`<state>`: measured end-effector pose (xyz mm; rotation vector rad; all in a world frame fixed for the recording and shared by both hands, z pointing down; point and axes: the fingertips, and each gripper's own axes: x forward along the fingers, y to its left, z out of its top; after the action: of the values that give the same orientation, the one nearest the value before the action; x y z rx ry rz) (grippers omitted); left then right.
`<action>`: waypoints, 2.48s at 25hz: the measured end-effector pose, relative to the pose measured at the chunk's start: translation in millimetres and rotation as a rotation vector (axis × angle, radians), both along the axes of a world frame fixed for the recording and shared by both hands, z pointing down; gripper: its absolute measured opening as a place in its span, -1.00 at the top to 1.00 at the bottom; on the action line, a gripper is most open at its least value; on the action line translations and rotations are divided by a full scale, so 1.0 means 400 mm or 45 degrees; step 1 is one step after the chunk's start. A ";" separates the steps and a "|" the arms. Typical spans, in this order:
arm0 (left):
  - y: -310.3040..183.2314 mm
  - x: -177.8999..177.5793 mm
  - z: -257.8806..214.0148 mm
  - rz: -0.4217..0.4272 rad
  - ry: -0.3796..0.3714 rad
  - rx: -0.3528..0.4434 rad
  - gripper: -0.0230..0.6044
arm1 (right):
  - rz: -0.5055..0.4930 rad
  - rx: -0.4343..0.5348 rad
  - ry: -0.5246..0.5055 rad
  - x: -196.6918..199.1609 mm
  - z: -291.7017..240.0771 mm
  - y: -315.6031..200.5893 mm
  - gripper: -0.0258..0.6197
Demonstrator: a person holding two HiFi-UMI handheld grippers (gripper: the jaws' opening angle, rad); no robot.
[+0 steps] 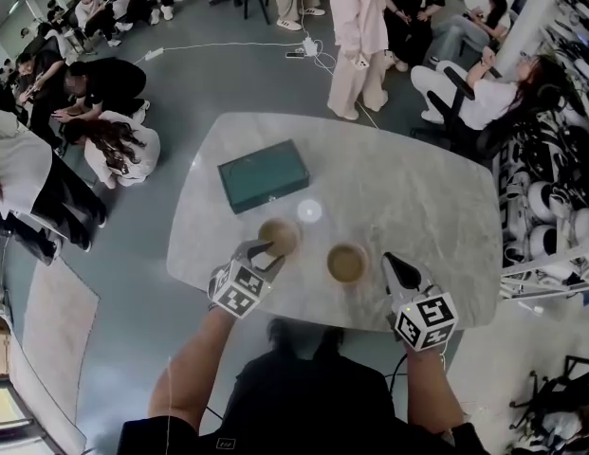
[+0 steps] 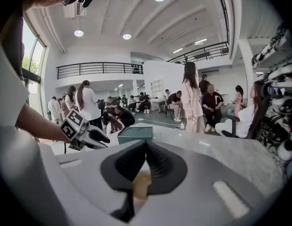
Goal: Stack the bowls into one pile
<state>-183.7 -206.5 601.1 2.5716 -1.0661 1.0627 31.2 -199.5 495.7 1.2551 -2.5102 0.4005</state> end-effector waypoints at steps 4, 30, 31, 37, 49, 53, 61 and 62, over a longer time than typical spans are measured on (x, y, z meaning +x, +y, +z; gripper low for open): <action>0.001 0.001 0.082 0.093 -0.093 -0.080 0.41 | 0.020 -0.026 0.005 -0.004 0.021 0.006 0.91; 0.010 -0.004 0.294 0.429 -0.501 -0.106 0.83 | 0.088 -0.099 0.047 -0.039 0.059 0.075 0.91; 0.007 -0.010 0.284 0.413 -0.479 -0.090 0.84 | 0.088 -0.097 0.051 -0.047 0.057 0.078 0.91; 0.016 -0.056 0.209 0.309 -0.312 -0.053 0.85 | 0.105 -0.068 0.060 -0.093 0.020 0.102 0.91; 0.034 -0.115 0.056 0.116 -0.096 0.002 0.86 | 0.054 0.021 0.038 -0.126 -0.063 0.094 0.91; 0.026 -0.077 0.006 0.010 -0.041 0.029 0.86 | 0.015 0.036 0.005 -0.071 -0.071 0.072 0.91; 0.028 0.078 -0.077 -0.156 0.007 0.074 0.86 | -0.069 0.041 -0.047 0.118 -0.065 0.043 0.91; 0.029 0.104 -0.090 -0.176 0.022 0.080 0.86 | -0.083 0.040 -0.056 0.141 -0.063 0.042 0.91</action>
<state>-142.2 -194.9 565.2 2.5072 -1.2713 0.9867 87.4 -182.7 470.7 1.1844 -2.5959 0.3788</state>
